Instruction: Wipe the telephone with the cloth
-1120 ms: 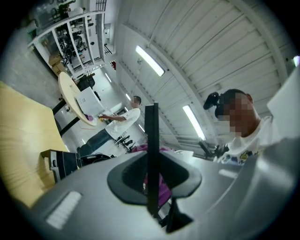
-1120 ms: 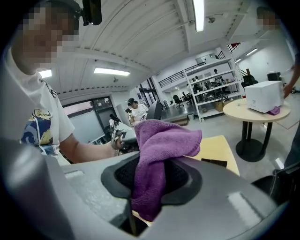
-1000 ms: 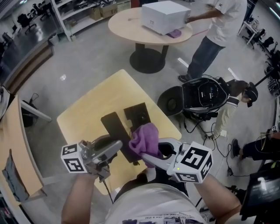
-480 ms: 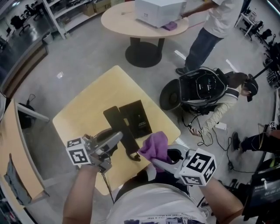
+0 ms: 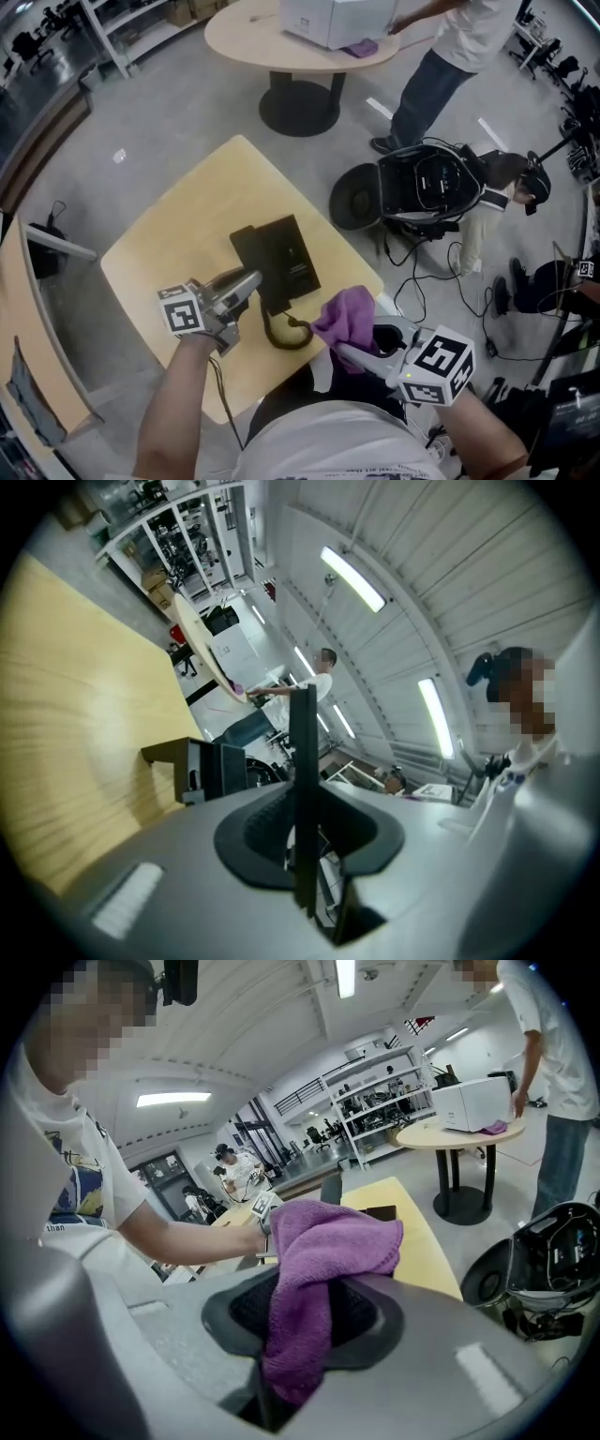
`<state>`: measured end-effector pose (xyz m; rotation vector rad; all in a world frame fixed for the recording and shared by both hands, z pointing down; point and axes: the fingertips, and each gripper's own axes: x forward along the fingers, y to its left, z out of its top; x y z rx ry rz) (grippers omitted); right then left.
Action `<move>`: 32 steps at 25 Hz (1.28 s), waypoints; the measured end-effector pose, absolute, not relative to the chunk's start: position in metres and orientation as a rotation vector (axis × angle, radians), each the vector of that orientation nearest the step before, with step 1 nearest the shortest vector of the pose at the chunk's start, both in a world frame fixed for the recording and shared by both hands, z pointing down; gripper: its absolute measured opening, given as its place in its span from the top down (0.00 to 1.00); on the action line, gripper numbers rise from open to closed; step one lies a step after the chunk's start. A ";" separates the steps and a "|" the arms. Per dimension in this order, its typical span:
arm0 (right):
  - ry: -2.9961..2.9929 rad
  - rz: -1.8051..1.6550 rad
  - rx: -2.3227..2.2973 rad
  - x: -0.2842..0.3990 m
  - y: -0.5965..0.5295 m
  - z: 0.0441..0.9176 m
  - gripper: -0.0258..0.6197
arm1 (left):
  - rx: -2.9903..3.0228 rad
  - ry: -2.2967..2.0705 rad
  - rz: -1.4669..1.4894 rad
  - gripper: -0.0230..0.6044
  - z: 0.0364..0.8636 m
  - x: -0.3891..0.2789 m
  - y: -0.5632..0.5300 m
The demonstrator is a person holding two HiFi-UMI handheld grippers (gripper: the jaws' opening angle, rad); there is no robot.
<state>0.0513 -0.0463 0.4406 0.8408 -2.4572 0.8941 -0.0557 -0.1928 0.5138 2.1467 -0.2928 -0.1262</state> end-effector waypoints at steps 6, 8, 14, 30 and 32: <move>-2.438 0.924 0.842 0.055 -0.047 0.442 0.79 | 2.109 -0.301 -0.095 0.83 0.549 -0.053 -0.202; -2.431 0.931 0.837 0.054 -0.048 0.441 0.79 | 2.097 -0.297 -0.085 0.83 0.559 -0.052 -0.203; -2.418 0.950 0.820 0.053 -0.044 0.446 0.79 | 2.082 -0.288 -0.055 0.83 0.585 -0.047 -0.201; -2.421 0.970 0.787 0.044 -0.049 0.448 0.79 | 1.993 -0.290 -0.035 0.83 0.614 -0.049 -0.208; -2.422 0.970 0.787 0.045 -0.049 0.447 0.79 | 1.987 -0.286 -0.029 0.83 0.612 -0.047 -0.207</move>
